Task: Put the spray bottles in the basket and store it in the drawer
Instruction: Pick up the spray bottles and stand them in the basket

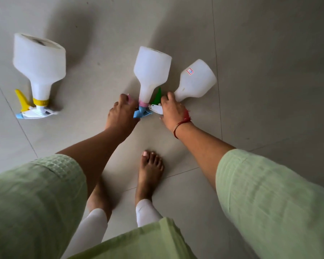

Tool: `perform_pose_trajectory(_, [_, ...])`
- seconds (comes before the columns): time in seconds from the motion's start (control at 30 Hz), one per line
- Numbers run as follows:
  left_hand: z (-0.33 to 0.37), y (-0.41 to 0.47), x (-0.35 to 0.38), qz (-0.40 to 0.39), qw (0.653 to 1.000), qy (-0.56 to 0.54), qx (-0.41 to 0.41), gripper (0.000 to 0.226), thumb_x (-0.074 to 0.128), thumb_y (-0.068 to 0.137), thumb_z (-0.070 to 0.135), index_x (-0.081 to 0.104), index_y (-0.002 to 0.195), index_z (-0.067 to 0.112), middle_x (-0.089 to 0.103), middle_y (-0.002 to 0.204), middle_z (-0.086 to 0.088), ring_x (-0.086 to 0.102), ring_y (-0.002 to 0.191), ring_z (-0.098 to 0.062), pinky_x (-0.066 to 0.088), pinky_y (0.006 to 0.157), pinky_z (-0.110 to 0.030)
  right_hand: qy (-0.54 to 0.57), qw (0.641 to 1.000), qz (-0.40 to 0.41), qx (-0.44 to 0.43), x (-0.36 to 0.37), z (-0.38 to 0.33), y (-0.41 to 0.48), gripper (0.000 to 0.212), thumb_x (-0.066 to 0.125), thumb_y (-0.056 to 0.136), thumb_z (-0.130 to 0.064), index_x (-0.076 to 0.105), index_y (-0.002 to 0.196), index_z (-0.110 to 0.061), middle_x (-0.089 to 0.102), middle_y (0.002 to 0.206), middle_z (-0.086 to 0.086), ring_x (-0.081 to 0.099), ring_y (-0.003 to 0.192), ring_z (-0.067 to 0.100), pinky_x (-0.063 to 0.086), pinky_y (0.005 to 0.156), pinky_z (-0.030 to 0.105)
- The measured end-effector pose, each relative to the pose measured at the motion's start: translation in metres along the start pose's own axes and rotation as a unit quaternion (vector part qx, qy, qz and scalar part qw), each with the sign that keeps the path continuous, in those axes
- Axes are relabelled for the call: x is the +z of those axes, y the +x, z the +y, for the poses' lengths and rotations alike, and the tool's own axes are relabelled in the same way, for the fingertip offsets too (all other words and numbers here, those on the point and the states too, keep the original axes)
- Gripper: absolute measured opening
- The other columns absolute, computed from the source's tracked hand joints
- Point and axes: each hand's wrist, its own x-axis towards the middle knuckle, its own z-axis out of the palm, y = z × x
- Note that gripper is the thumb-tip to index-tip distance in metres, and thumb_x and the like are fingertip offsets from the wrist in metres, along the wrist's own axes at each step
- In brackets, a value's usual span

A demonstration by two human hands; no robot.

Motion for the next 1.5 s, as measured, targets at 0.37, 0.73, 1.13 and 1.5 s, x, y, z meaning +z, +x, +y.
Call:
perform_pose_trajectory(0.37, [0.01, -0.091, -0.075, 0.001, 0.997, -0.056, -0.049, 0.034, 0.065, 0.08, 0.013, 0.055, 0.111, 0.008, 0.043, 0.119, -0.018, 0.059, 0.086, -0.043, 0.051, 0.073, -0.044, 0.076, 0.997, 0.0, 0.004, -0.08, -0.015, -0.074, 0.047, 0.069, 0.082, -0.017, 0.049, 0.123, -0.008, 0.039, 0.133, 0.01, 0.061, 0.102, 0.039, 0.048, 0.09, 0.043])
perform_pose_trajectory(0.73, [-0.002, -0.183, -0.136, 0.066, 0.964, -0.209, -0.15, 0.031, 0.06, 0.074, 0.004, 0.057, 0.105, 0.009, 0.05, 0.109, -0.014, 0.058, 0.087, -0.038, 0.045, 0.067, -0.033, 0.056, 0.991, -0.016, -0.122, -0.162, -0.073, -0.138, 0.051, 0.067, 0.08, -0.045, 0.053, 0.114, -0.01, 0.05, 0.124, 0.007, 0.058, 0.102, 0.036, 0.045, 0.083, 0.038])
perform_pose_trajectory(1.13, [-0.014, -0.245, -0.115, 0.14, 0.888, -0.374, -0.229, 0.053, 0.058, 0.076, 0.01, 0.046, 0.126, 0.023, 0.055, 0.112, -0.007, 0.058, 0.094, -0.03, 0.043, 0.073, -0.03, -0.007, 0.975, -0.03, -0.219, -0.17, -0.132, -0.179, 0.035, 0.055, 0.091, -0.03, 0.054, 0.123, -0.015, 0.035, 0.136, 0.011, 0.057, 0.105, 0.039, 0.046, 0.09, 0.039])
perform_pose_trajectory(1.5, [-0.137, -0.371, -0.097, 0.251, 0.824, -0.427, -0.274, 0.066, 0.057, 0.078, 0.015, 0.031, 0.136, 0.032, 0.048, 0.097, 0.009, 0.05, 0.076, -0.022, 0.038, 0.068, -0.027, -0.007, 0.973, -0.028, -0.229, -0.092, -0.285, -0.24, 0.036, 0.054, 0.093, -0.032, 0.056, 0.122, -0.012, 0.044, 0.122, 0.013, 0.057, 0.102, 0.035, 0.045, 0.088, 0.035])
